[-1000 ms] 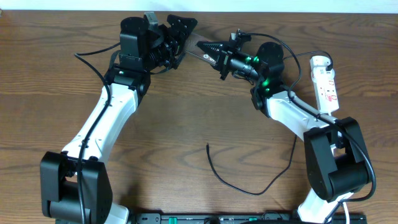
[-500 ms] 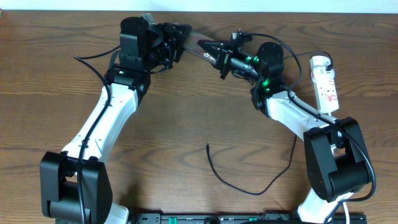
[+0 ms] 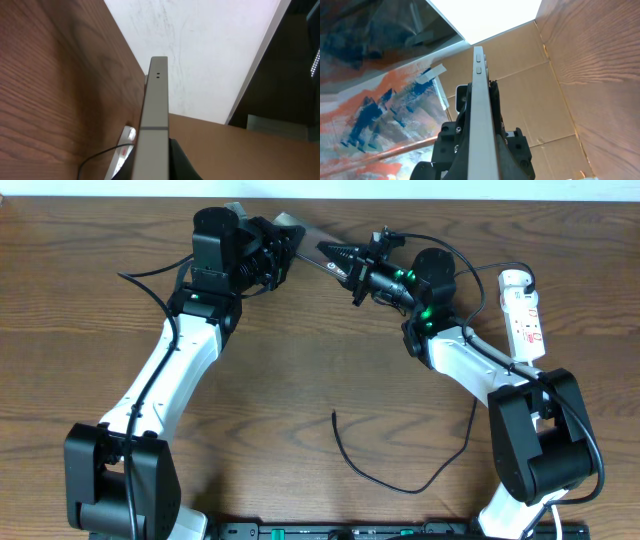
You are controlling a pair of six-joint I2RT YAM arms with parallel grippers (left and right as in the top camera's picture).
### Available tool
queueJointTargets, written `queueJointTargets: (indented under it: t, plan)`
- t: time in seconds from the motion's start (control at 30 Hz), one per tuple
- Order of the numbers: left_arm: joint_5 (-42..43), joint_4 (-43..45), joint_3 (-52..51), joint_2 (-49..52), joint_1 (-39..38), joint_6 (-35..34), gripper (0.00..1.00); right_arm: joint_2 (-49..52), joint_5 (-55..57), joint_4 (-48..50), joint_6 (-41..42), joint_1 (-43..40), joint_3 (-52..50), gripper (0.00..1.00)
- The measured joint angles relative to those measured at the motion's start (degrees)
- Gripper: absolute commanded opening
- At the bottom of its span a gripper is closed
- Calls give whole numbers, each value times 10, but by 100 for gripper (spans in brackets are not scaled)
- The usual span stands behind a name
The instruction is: Plug charger to phone and switch on socket
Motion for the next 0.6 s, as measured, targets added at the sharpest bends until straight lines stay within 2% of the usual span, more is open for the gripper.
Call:
queueJointTargets:
  t: [0.47, 0.6]
  plan:
    - [0, 0, 0, 0, 0, -2, 8, 0, 2, 0, 5, 1, 0, 1]
    - [-1, 0, 0, 0, 0, -1, 7, 0, 1, -1, 5, 2, 0, 10]
